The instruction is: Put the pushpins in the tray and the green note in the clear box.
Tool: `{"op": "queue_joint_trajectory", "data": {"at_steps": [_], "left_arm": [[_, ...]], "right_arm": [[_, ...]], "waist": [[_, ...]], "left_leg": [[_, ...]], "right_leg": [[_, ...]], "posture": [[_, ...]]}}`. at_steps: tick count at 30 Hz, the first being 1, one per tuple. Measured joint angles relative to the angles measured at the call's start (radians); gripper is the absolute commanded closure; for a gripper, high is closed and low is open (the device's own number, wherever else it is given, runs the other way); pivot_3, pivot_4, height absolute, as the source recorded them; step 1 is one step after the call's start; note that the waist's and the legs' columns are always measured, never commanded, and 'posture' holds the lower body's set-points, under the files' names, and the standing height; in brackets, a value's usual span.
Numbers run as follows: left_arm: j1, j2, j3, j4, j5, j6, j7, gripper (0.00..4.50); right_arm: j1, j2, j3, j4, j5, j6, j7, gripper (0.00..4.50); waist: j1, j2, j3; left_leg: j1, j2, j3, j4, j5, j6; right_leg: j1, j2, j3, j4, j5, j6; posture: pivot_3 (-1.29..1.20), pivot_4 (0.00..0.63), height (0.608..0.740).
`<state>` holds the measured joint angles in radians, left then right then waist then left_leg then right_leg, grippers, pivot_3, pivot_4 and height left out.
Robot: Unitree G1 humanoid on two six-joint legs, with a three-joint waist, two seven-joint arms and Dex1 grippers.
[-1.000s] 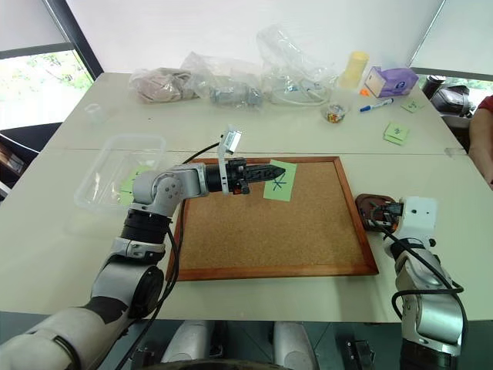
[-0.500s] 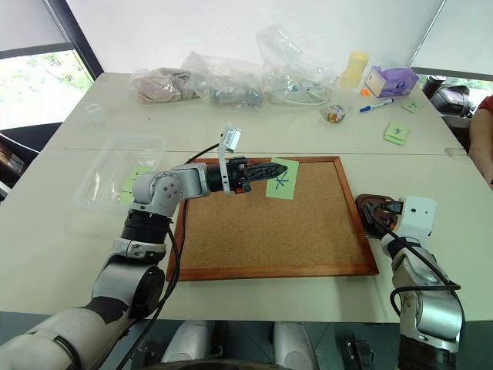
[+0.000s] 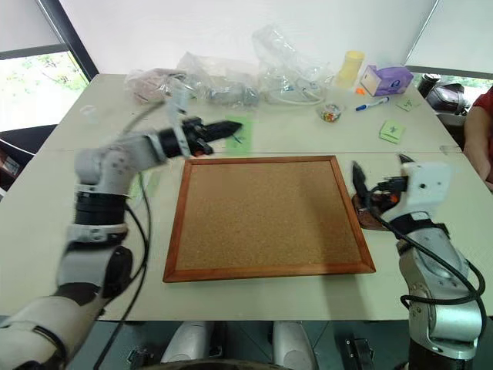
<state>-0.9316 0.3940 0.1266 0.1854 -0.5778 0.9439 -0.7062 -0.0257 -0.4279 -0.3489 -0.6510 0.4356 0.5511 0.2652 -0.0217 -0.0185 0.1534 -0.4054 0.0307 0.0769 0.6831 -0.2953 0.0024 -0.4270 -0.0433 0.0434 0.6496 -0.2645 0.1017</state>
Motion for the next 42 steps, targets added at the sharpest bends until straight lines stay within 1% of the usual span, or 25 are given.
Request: {"op": "queue_joint_trajectory", "data": {"at_steps": [3, 6, 10, 13, 15, 18, 25, 26, 30, 34, 39, 42], "left_arm": [[-0.005, 0.142, 0.005, 0.007, 0.055, 0.006, 0.026, 4.50], [0.037, 0.276, 0.006, 0.008, 0.104, 0.033, 0.047, 4.50], [0.166, 0.453, 0.006, -0.014, 0.138, 0.143, 0.054, 4.50], [0.231, 0.515, 0.005, -0.046, 0.142, 0.191, 0.034, 4.50], [0.255, 0.517, 0.003, -0.050, 0.142, 0.202, 0.027, 4.50], [0.266, 0.509, -0.015, -0.036, 0.155, 0.198, 0.027, 3.53], [0.264, 0.482, -0.069, -0.009, 0.187, 0.129, 0.017, 0.23], [0.262, 0.479, -0.071, -0.007, 0.190, 0.126, 0.017, 0.04], [0.230, 0.464, -0.071, 0.027, 0.204, 0.088, 0.028, 0.04], [0.179, 0.487, -0.069, 0.027, 0.205, 0.043, -0.013, 0.04], [0.149, 0.505, -0.068, -0.070, 0.152, 0.028, -0.123, 0.04], [0.127, 0.462, -0.042, -0.175, 0.062, 0.046, -0.179, 0.04]], "right_arm": [[-0.075, -0.014, 0.142, -0.063, 0.135, 0.125, 0.065, 0.03], [-0.153, -0.012, 0.288, -0.085, 0.205, 0.204, 0.107, 0.03], [-0.189, 0.001, 0.416, -0.066, 0.217, 0.224, 0.161, 0.03], [-0.199, 0.013, 0.467, -0.024, 0.196, 0.203, 0.185, 0.03], [-0.206, 0.013, 0.502, 0.010, 0.162, 0.180, 0.201, 0.03], [-0.207, 0.015, 0.536, 0.040, 0.125, 0.157, 0.215, 0.00], [-0.184, 0.015, 0.542, 0.047, 0.086, 0.129, 0.222, 0.00], [-0.178, 0.015, 0.541, 0.047, 0.081, 0.128, 0.222, 0.00], [-0.158, 0.013, 0.525, 0.046, 0.067, 0.118, 0.212, 0.00], [-0.111, 0.011, 0.455, 0.040, 0.061, 0.118, 0.188, 0.00], [-0.055, 0.000, 0.344, -0.003, 0.105, 0.131, 0.173, 0.00], [-0.024, -0.006, 0.266, -0.025, 0.154, 0.150, 0.159, 0.00]], "waist": [[0.002, 0.000, 0.000], [0.004, 0.000, 0.001], [0.008, -0.005, 0.003], [0.018, -0.009, 0.004], [0.021, -0.010, 0.004], [0.022, -0.010, 0.005], [0.010, -0.011, 0.005], [0.009, -0.011, 0.005], [0.009, -0.011, 0.005], [0.010, -0.011, 0.005], [0.011, -0.011, 0.005], [0.011, -0.011, 0.005]], "left_leg": [[0.000, 0.001, 0.000, 0.000, 0.000, 0.000], [0.000, 0.001, 0.000, 0.000, 0.000, 0.000], [-0.002, 0.001, 0.000, 0.000, 0.000, 0.000], [-0.003, 0.000, 0.000, 0.001, 0.000, 0.000], [-0.002, 0.000, 0.001, 0.002, 0.000, 0.000], [-0.002, 0.000, 0.001, 0.002, 0.000, 0.000], [-0.002, 0.001, 0.000, 0.001, 0.000, 0.000], [-0.002, 0.001, 0.001, 0.001, 0.000, 0.000], [-0.002, 0.001, 0.000, 0.001, 0.000, 0.000], [-0.003, 0.001, 0.001, 0.001, 0.000, 0.000], [-0.003, 0.001, 0.001, 0.001, 0.000, 0.000], [-0.003, 0.000, 0.001, 0.001, 0.000, 0.000]], "right_leg": [[0.000, 0.000, 0.000, 0.000, 0.000, 0.000], [0.000, -0.001, -0.001, 0.000, 0.000, 0.000], [-0.001, -0.002, -0.001, -0.001, 0.000, 0.000], [-0.001, -0.004, -0.002, -0.002, 0.000, -0.001], [0.000, -0.004, -0.002, -0.001, 0.000, -0.001], [-0.001, -0.004, -0.002, -0.001, 0.000, -0.001], [-0.001, -0.003, -0.002, -0.001, 0.000, 0.000], [-0.001, -0.003, -0.002, -0.001, 0.000, 0.000], [-0.001, -0.003, -0.002, 0.000, 0.000, 0.000], [-0.001, -0.003, -0.002, -0.001, 0.000, 0.000], [-0.001, -0.003, -0.002, -0.001, 0.000, 0.000], [-0.001, -0.004, -0.001, -0.001, 0.000, 0.000]], "posture": [[0.00, 0.150, 0.737], [0.00, 0.150, 0.737], [0.00, 0.150, 0.737], [0.00, 0.150, 0.737], [0.00, 0.150, 0.737], [0.00, 0.150, 0.737], [0.00, 0.150, 0.737], [0.00, 0.150, 0.737], [0.00, 0.150, 0.737], [0.00, 0.150, 0.737], [0.00, 0.150, 0.737], [0.00, 0.150, 0.737]]}}
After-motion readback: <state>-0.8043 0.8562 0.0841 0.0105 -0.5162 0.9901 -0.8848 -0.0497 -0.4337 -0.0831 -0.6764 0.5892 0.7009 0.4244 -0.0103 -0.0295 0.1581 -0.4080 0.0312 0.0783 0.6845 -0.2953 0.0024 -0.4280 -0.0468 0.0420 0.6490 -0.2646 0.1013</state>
